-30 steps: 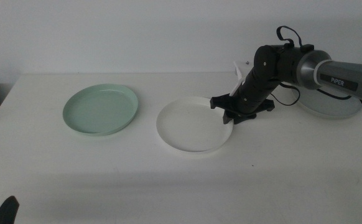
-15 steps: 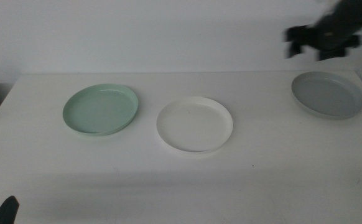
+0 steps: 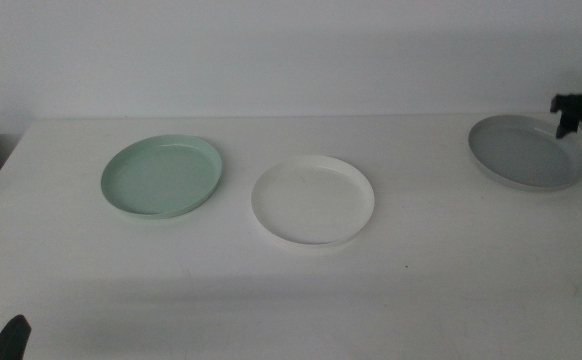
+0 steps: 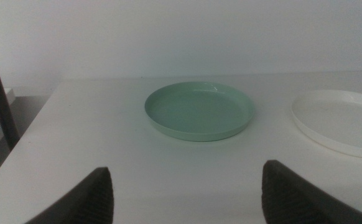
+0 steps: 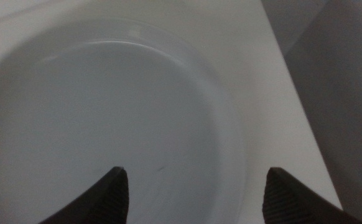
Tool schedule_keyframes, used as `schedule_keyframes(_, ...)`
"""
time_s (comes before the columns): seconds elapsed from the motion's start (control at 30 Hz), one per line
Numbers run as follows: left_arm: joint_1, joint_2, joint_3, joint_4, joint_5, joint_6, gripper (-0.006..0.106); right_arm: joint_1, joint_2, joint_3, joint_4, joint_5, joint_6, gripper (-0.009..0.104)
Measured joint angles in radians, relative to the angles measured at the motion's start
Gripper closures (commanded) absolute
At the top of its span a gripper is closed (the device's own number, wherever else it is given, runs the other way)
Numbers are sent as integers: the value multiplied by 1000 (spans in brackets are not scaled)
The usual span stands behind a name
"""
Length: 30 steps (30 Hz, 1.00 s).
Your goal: Stack the three bowls on top of each other.
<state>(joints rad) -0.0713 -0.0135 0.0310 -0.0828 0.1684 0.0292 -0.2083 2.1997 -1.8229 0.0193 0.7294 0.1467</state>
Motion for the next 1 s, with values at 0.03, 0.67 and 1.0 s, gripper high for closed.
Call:
schedule_keyframes(0.03, 0, 0, 0, 0, 0, 0, 21, -5, 17, 0, 0, -15, 0, 41)
schedule_keyframes(0.67, 0, 0, 0, 0, -1, 0, 21, -14, 122, -6, 14, -129, -1, 96)
schedule_keyframes(1.0, 0, 0, 0, 0, 0, 0, 21, 119, -181, 114, 126, -75, -94, 96)
